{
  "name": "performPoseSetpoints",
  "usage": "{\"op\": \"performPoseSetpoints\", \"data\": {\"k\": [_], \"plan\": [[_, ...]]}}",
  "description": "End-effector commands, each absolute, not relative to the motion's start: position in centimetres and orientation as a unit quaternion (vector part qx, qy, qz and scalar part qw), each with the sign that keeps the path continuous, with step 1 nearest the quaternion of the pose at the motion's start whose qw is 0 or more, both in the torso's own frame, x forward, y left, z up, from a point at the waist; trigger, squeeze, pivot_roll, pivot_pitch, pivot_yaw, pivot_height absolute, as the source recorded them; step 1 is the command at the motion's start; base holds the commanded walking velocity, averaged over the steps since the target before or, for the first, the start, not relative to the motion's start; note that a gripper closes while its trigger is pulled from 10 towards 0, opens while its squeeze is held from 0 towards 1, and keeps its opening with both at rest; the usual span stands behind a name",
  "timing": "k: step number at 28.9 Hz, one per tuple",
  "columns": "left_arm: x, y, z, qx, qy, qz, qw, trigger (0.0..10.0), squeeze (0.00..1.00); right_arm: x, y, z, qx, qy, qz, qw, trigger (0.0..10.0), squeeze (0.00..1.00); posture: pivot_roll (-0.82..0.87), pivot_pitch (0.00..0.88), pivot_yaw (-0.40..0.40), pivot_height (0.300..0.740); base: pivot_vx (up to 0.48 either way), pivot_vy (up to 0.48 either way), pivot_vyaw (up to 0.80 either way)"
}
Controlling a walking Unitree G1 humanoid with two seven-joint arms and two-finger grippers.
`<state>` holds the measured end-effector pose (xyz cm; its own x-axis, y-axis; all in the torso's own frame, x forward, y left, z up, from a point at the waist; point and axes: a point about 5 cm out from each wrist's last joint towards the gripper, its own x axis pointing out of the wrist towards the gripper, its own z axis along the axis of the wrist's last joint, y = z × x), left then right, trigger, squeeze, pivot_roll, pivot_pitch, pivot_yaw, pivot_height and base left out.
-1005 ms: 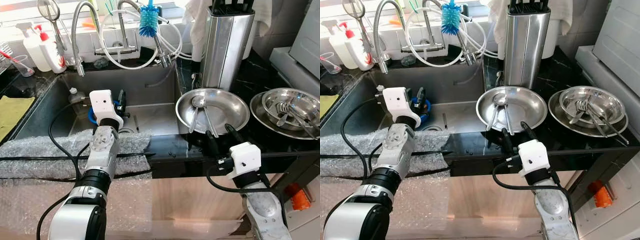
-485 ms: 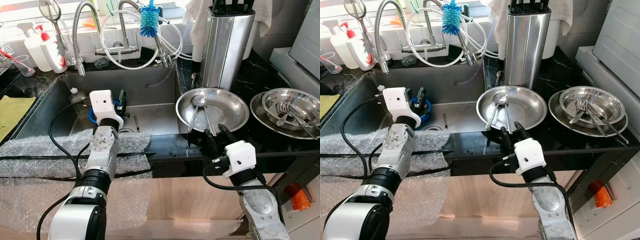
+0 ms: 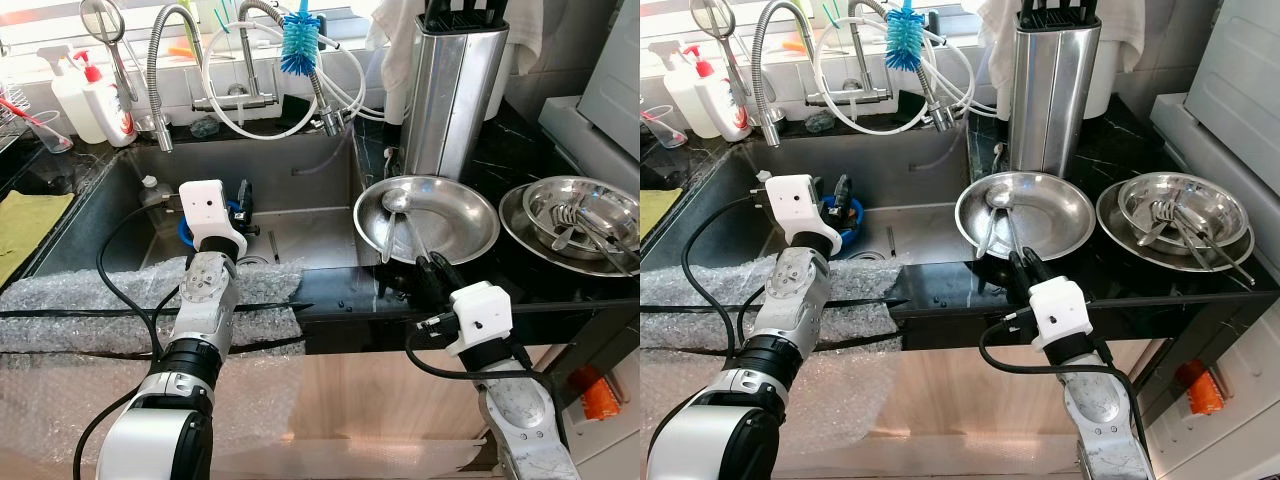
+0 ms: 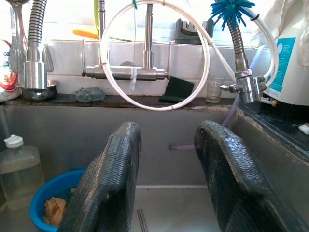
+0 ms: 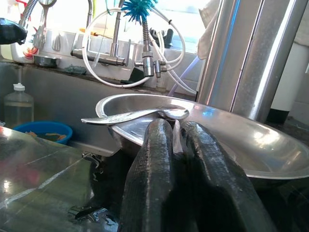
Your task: Kitchen organization
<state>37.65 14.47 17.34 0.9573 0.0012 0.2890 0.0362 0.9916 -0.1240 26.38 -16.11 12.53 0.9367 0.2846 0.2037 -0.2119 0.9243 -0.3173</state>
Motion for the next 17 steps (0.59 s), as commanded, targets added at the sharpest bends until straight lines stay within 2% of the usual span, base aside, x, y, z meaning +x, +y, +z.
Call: {"op": "performPoseSetpoints", "data": {"k": [1, 17], "plan": [[37.8, 14.7, 17.9, -0.059, -0.153, -0.005, 0.986, 10.0, 0.0, 26.49, -16.03, 12.33, -0.148, -0.12, 0.129, 0.973, 0.0, 0.0, -0.06, 0.033, 0.105, 0.74, 0.0, 0.0, 0.0], [37.9, 14.73, 18.07, -0.06, -0.154, -0.005, 0.986, 10.0, 0.0, 26.96, -16.02, 12.87, -0.153, -0.127, 0.118, 0.973, 0.0, 0.0, -0.06, 0.028, 0.106, 0.74, 0.0, 0.0, 0.0]]}}
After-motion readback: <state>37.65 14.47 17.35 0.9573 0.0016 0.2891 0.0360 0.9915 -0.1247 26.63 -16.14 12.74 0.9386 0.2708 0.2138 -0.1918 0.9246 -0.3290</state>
